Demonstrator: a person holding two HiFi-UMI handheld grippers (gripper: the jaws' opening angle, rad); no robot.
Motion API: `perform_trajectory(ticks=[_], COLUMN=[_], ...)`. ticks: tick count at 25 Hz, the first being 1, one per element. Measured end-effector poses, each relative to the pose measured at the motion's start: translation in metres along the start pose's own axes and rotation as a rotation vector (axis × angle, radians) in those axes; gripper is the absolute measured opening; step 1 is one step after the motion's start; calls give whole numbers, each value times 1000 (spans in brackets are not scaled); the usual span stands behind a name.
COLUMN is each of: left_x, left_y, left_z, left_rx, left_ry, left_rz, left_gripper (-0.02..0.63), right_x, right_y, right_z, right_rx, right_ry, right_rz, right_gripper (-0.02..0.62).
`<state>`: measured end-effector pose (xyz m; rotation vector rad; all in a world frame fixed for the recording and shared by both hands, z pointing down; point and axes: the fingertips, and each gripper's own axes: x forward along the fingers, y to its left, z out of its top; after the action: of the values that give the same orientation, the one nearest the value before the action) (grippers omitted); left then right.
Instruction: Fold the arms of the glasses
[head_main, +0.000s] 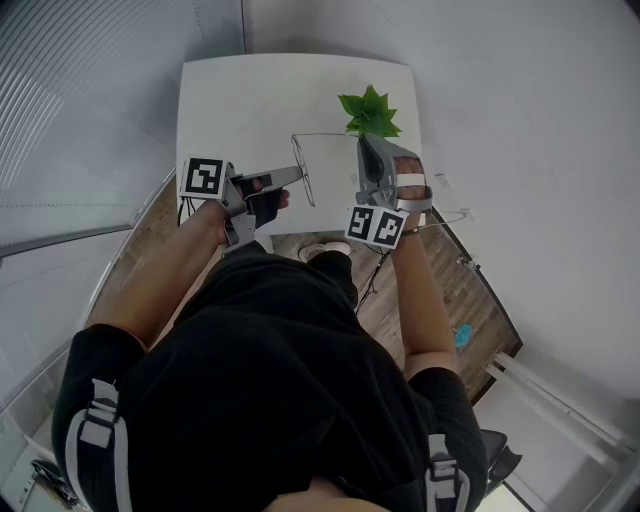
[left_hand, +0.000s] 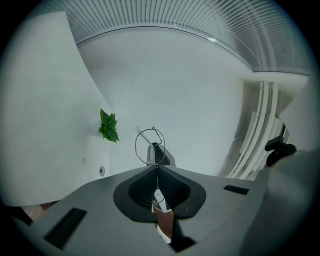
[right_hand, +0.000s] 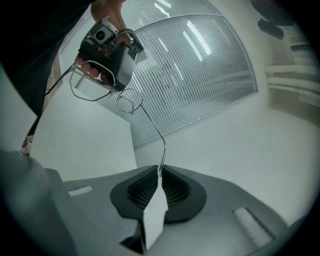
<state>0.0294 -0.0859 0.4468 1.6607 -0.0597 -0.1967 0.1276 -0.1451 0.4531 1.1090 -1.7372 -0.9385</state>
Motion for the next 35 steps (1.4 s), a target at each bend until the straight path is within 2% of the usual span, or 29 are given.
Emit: perform_trajectory(ticks=[19, 35], left_x=[-7, -16], left_y=[4, -14], left_z=[38, 52], left_rx=[8, 29], left_ry=[-73, -124], left_rz=[2, -25], left_gripper=[12, 12], right_x=[10, 0], right_y=[9, 13], right_z=[17, 46], right_rx=[15, 31], right_ry=[-31, -76], right_rz=[25, 38], right_gripper=[34, 35])
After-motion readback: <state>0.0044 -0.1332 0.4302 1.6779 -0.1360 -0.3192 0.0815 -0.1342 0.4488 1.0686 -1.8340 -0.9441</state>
